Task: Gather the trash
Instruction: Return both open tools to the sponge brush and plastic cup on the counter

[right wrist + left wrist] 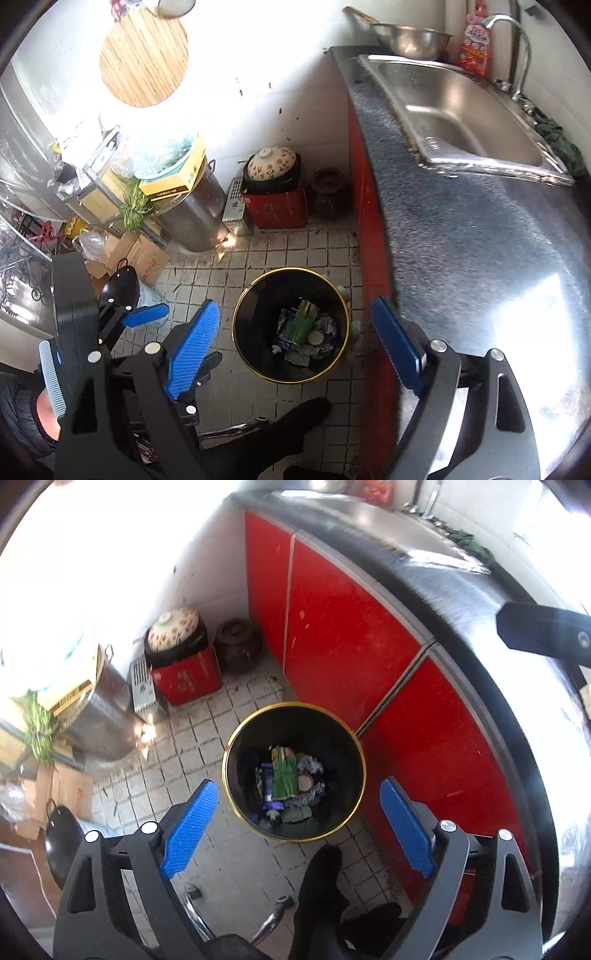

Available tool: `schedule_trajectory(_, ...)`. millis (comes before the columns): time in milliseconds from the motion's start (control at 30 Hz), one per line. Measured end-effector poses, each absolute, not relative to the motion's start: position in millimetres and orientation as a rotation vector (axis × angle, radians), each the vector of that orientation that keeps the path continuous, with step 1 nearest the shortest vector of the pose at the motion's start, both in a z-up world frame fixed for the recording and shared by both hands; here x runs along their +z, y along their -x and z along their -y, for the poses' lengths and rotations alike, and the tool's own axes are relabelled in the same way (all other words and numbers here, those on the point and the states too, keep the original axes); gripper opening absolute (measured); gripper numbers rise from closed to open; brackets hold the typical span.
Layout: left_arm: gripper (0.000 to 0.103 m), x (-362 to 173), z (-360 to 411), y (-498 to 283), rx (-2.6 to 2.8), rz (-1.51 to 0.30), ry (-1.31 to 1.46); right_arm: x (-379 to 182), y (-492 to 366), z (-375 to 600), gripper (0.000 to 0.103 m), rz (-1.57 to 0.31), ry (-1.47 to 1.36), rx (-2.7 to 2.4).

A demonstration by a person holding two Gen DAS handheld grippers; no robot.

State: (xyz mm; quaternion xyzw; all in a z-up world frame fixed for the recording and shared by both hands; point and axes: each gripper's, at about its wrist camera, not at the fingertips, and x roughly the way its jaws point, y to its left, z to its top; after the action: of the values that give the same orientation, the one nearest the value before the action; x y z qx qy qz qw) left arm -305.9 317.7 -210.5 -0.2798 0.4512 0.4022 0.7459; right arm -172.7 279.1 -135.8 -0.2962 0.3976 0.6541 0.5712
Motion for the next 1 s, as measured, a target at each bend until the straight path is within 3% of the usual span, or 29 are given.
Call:
schedule_trajectory(167,0.096,-163,-293,252,0.738,-0.956,0.472,-87,115,-213,0.087,-0.865,0.573,1.383)
schedule_trajectory(400,0.096,-118,-225,135,0.407,-0.942,0.262,-48,9,-76,0.092,-0.826,0.403,0.993)
schedule_trajectory(733,0.096,-100,-101,12,0.064,-0.959,0.155,-56,-51,140,0.092,-0.868,0.143,0.499)
schedule_trajectory(1000,0.096,-110,-51,-7,-0.043,-0.994,0.064,-71,-46,204,0.092,-0.895,0.083,0.381)
